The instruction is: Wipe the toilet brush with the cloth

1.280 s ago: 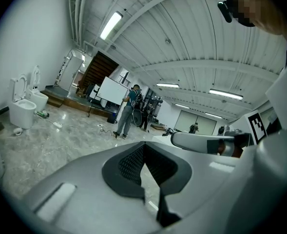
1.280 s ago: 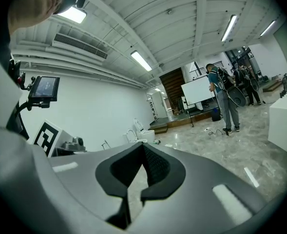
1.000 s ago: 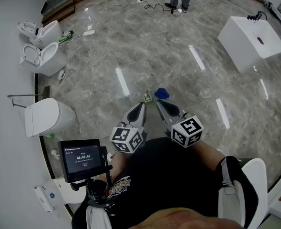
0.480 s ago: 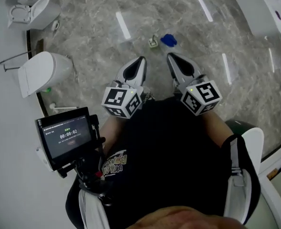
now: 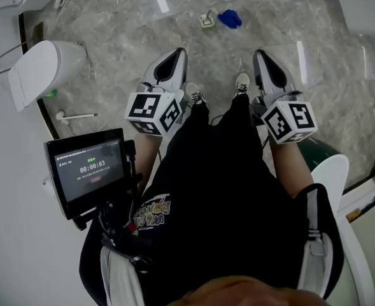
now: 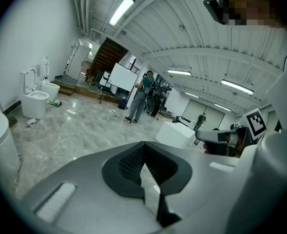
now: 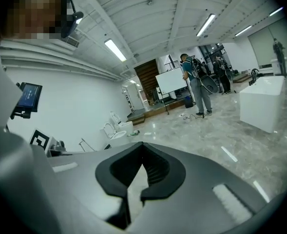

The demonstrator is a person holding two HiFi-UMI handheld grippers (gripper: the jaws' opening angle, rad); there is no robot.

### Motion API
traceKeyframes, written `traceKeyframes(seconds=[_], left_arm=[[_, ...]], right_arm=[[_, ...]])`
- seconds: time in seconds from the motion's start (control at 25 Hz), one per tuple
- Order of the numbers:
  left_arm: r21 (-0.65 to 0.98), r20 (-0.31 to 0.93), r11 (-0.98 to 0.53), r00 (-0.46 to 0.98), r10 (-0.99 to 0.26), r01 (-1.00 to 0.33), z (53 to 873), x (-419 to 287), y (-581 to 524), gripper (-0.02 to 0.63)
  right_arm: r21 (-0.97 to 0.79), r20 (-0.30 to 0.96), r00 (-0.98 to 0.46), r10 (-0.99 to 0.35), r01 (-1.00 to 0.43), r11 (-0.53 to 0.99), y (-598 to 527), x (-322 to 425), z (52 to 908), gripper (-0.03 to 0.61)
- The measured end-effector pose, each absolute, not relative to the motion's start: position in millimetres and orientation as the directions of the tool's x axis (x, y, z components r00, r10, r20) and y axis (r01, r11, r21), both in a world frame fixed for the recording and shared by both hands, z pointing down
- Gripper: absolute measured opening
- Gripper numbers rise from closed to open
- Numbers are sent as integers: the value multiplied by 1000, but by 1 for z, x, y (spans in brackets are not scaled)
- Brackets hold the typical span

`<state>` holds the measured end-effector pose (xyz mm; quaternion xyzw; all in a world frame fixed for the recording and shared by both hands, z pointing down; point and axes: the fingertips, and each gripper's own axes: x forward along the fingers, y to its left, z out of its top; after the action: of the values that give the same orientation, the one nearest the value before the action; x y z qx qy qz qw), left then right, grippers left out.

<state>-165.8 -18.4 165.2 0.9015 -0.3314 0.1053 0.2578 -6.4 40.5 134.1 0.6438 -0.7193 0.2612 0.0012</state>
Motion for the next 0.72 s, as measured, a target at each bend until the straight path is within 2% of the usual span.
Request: traceKeyframes(seconds=[0.24, 0.52, 0.72], left_arm=[[382, 396, -647, 750, -530, -659, 192, -127, -22, 11], [315, 485, -638, 697, -528, -702, 266, 3, -25, 11], [314, 480, -610, 676, -559, -727, 262, 30, -28, 11]], right_arm=[[-354, 363, -165, -917, -935, 28, 37, 25, 153, 2], [-408, 357, -267, -895, -907, 108, 25, 130, 238, 3], [-429, 355, -331, -874, -889, 162, 15, 144, 246, 3]])
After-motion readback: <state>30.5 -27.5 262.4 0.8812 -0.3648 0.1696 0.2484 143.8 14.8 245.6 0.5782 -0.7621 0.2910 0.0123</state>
